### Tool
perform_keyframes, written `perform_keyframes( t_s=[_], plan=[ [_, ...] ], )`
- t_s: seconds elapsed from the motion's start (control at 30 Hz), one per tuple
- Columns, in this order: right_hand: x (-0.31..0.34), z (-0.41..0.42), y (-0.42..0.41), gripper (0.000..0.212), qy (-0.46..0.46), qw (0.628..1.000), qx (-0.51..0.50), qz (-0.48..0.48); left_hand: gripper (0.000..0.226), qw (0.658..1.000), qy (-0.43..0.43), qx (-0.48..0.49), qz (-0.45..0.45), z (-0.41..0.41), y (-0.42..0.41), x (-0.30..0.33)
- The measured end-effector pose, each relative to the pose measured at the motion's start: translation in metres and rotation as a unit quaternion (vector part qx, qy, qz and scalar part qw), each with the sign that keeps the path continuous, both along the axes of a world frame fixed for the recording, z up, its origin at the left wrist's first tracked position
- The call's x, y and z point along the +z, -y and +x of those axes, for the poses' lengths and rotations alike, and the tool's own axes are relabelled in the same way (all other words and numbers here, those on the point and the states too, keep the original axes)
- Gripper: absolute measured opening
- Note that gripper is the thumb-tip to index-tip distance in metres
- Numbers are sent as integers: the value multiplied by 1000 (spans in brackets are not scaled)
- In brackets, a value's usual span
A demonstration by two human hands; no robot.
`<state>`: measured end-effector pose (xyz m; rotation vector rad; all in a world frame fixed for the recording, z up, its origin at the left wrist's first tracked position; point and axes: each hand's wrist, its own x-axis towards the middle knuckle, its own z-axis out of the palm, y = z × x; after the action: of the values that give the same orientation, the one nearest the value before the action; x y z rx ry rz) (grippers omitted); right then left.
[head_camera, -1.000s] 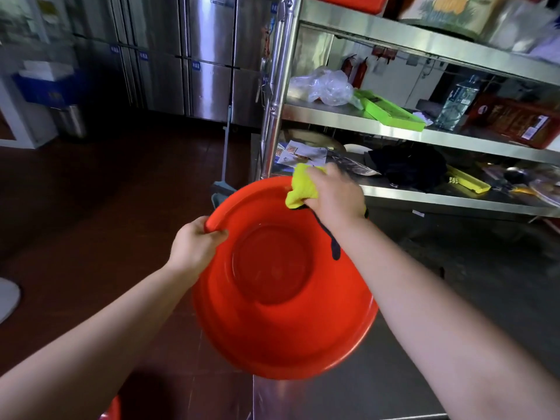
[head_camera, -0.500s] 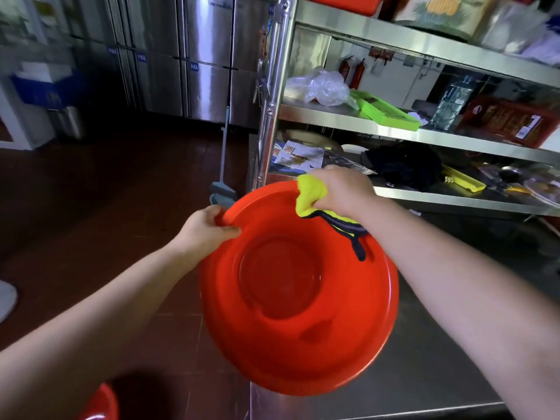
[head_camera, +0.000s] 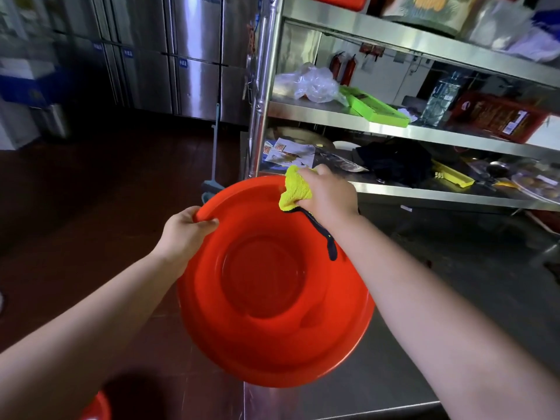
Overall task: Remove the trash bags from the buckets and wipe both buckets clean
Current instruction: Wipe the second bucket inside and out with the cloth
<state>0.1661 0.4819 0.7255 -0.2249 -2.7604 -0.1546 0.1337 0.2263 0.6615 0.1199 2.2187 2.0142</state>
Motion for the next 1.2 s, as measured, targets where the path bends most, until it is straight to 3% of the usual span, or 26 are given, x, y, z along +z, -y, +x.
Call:
perform_keyframes(
  t_s=[0.2, 0.37, 0.63, 0.83, 0.93, 1.07, 1.2],
  plan=[
    [-16, 15, 2, 63, -35, 997, -55, 35, 8, 999, 24, 24, 34, 6, 6, -6],
    [-40, 40, -15, 64, -12, 986, -155, -63, 8, 988, 75, 109, 78, 7, 16, -16],
    [-70, 82, -11, 69, 23, 957, -234, -172, 10, 972, 104, 187, 96, 13, 0, -18],
    [-70, 110, 14, 61, 32, 947, -239, -214, 13, 952, 154, 249, 92, 18, -38, -27],
    [-64, 119, 29, 56, 53, 962, -210, -164, 28, 940, 185, 265, 110, 26, -60, -29],
    [-62, 138, 37, 50, 68, 975, -172, -124, 35, 945, 198, 233, 121, 29, -74, -29],
    [-61, 165, 36, 53, -15, 971, -159, -179, 37, 958, 211, 172, 93, 27, -77, -25]
  ],
)
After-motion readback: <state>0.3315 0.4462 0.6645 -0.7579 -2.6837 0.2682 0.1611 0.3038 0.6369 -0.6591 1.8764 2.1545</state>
